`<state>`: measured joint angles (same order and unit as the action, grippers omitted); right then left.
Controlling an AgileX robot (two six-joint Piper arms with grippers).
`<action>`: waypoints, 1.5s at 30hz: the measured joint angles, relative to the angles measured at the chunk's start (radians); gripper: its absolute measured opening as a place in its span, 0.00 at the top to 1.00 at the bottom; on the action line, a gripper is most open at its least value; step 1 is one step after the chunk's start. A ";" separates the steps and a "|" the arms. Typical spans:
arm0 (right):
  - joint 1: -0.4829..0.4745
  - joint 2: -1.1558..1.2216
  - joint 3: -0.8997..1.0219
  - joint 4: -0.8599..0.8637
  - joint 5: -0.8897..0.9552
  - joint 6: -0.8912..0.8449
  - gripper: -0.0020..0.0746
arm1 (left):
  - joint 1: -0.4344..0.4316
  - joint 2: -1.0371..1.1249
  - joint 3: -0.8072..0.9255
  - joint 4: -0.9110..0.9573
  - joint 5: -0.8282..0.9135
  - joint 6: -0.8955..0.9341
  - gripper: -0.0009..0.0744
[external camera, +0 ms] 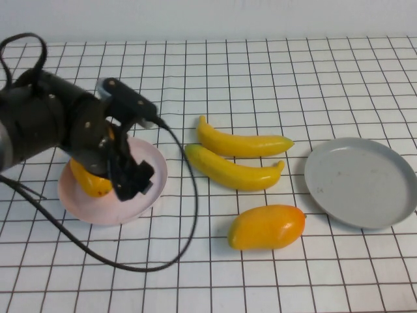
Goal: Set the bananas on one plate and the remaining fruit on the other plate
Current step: Put one type of fruit in the left plate
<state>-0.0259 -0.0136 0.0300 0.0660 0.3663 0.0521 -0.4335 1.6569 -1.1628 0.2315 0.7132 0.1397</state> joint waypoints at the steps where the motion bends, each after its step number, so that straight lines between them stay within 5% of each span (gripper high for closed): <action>1: 0.000 0.000 0.000 0.000 0.000 0.000 0.99 | -0.036 0.000 -0.022 -0.010 0.027 0.011 0.10; 8: 0.000 0.000 0.000 0.000 0.000 0.000 0.99 | -0.319 -0.002 -0.093 -0.277 0.044 0.354 0.10; 13: 0.000 0.000 0.000 0.000 0.000 0.000 1.00 | -0.412 0.046 -0.103 -0.429 -0.019 0.649 0.10; 32: 0.000 0.000 0.000 0.000 0.000 0.000 0.99 | -0.397 0.279 -0.162 -0.440 -0.154 0.779 0.10; 37: 0.000 0.000 0.000 0.000 0.000 0.000 0.99 | -0.389 0.266 -0.164 -0.440 -0.154 0.738 0.26; 45: 0.000 0.000 0.000 0.000 0.000 0.000 1.00 | -0.337 0.159 -0.164 -0.390 -0.121 0.582 0.26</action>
<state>-0.0259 -0.0136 0.0300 0.0660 0.3663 0.0521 -0.7707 1.8163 -1.3265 -0.1585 0.5924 0.7212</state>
